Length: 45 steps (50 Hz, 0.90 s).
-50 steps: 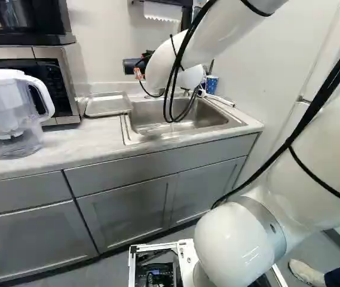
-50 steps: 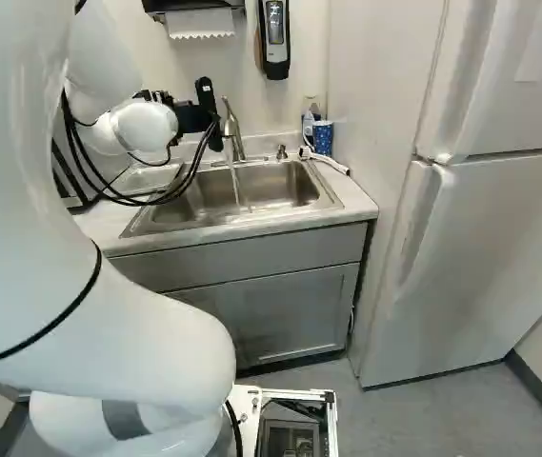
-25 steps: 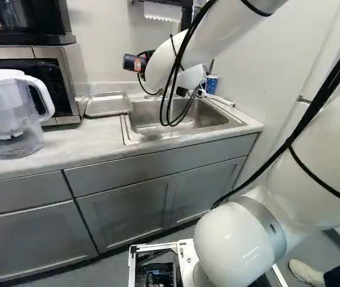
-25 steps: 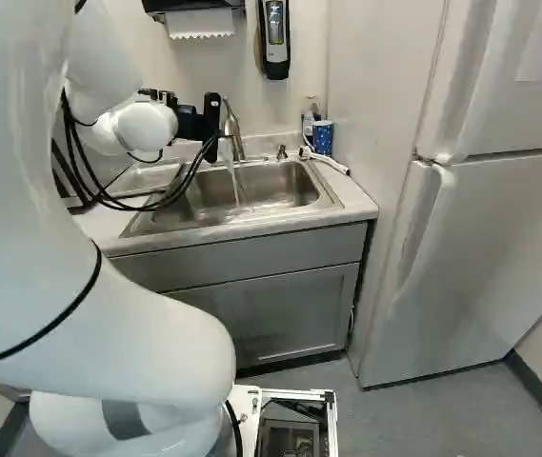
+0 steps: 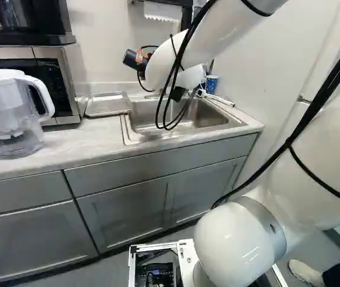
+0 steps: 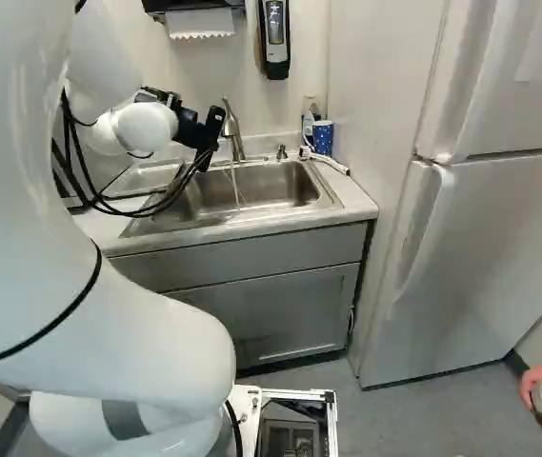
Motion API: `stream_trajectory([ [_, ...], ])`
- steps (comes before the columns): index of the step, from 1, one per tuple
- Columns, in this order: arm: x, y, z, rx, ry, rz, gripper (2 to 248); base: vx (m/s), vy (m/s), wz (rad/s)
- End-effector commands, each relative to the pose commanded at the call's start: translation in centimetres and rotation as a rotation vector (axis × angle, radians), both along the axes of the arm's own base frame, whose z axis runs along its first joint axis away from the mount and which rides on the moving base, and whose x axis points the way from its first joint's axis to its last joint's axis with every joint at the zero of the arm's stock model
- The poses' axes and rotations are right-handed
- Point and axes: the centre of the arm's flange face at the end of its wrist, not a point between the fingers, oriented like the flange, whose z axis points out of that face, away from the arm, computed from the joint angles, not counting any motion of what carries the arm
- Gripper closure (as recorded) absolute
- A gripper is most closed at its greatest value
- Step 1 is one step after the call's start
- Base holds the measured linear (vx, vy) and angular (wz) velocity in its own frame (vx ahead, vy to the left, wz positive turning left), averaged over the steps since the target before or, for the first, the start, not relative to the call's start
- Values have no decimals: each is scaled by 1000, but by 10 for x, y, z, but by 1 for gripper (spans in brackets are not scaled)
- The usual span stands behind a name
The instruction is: Rinse the cup and place it in the tray
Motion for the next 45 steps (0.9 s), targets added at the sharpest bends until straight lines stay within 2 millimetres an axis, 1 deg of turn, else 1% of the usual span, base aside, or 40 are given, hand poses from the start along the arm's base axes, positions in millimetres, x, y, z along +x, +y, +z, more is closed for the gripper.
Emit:
stream_trajectory([
  [36, 0, 0, 0, 0, 0, 0, 129, 0, 0, 0],
  [45, 0, 0, 0, -54, -21, 5, 129, 0, 0, 0],
])
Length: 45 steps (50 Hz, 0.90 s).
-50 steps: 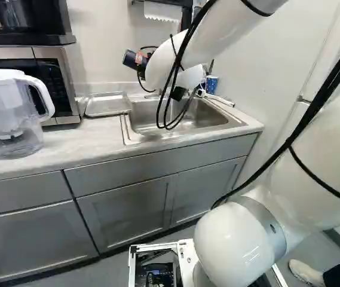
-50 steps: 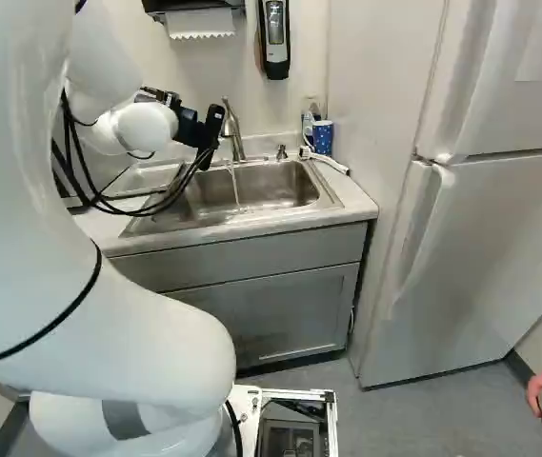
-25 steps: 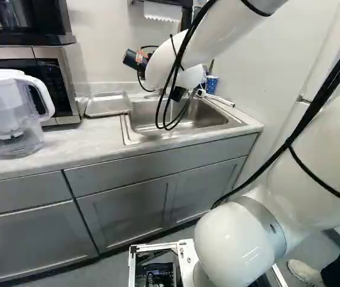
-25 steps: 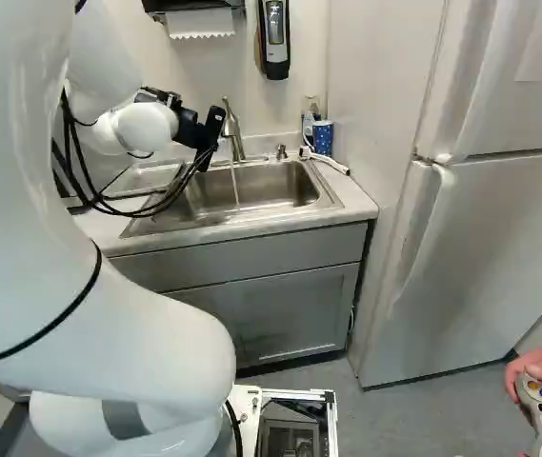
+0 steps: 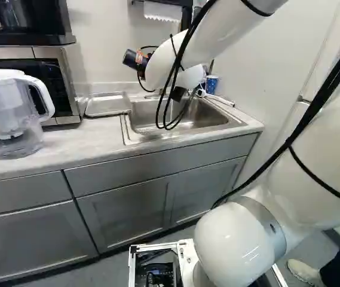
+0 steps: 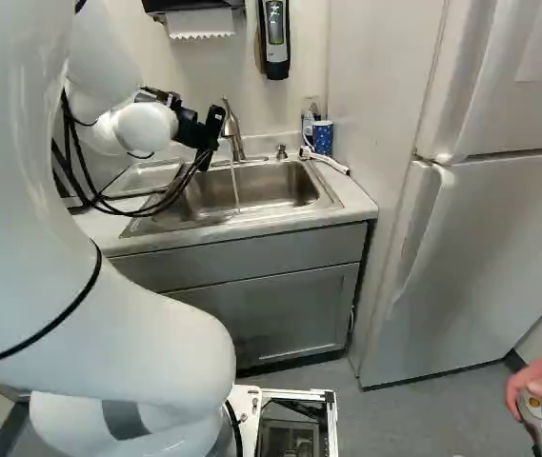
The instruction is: Rinse the cup and place it in the tray
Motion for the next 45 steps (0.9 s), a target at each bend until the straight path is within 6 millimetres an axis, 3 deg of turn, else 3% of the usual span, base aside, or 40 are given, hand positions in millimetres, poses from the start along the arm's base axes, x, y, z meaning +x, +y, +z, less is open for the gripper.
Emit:
stream_trajectory([
  [45, 0, 0, 0, -433, -170, 38, 129, 0, 0, 0],
])
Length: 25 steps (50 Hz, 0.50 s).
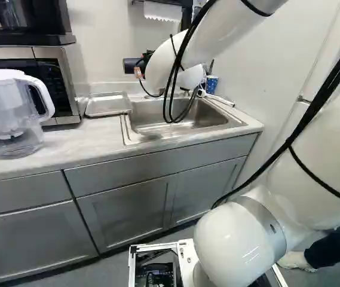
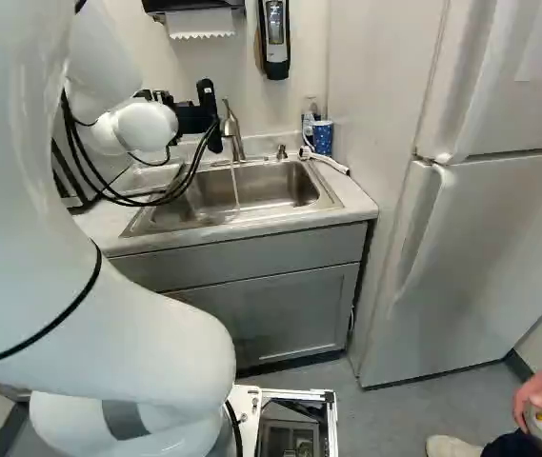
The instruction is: Rinse the cup and place it in the tray
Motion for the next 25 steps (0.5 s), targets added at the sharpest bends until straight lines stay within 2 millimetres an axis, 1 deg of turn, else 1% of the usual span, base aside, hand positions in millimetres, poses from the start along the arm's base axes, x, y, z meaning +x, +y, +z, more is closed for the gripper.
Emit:
stream_trajectory([
  [25, 0, 0, 0, -244, -96, 22, 129, 0, 0, 0],
])
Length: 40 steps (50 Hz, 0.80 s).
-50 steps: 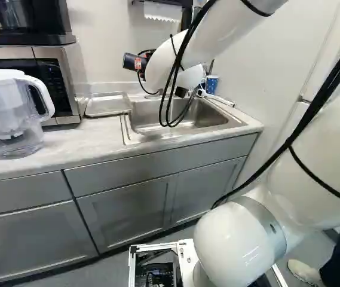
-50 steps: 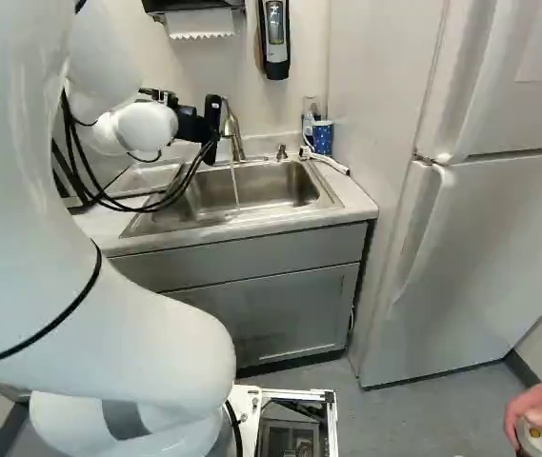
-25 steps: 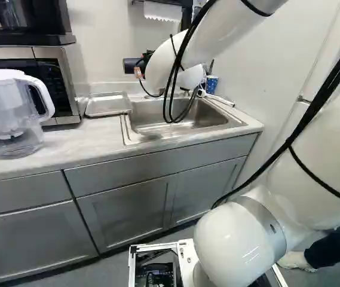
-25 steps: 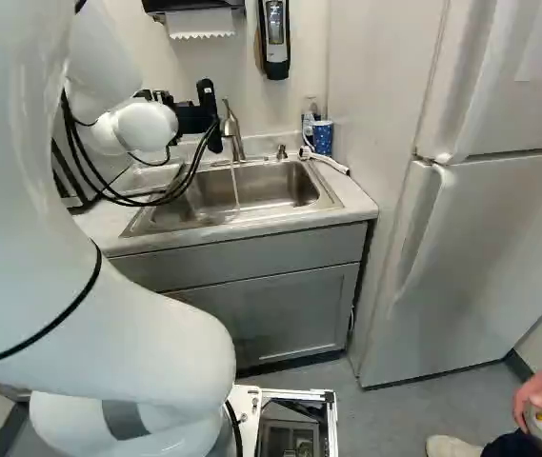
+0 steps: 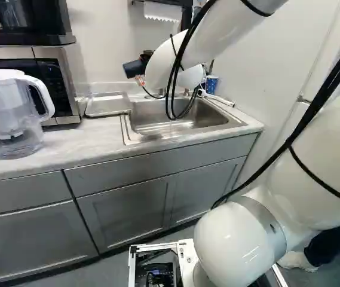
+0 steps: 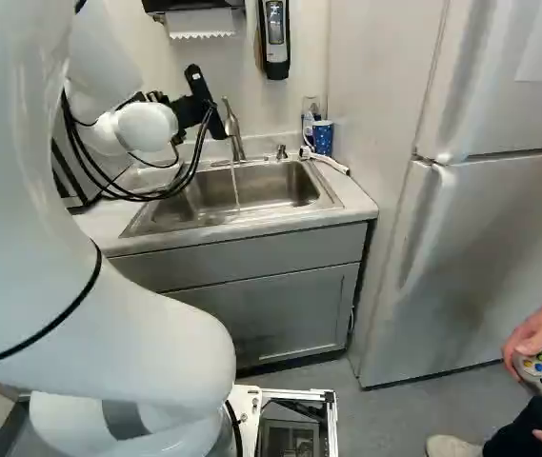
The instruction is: Rinse the cup and place it in the tray
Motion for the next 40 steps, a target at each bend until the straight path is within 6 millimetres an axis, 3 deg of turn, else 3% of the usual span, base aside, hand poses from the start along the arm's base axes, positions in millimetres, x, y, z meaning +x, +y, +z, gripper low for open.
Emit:
stream_trajectory([
  [40, 0, 0, 0, -390, -153, 35, 129, 0, 0, 0],
])
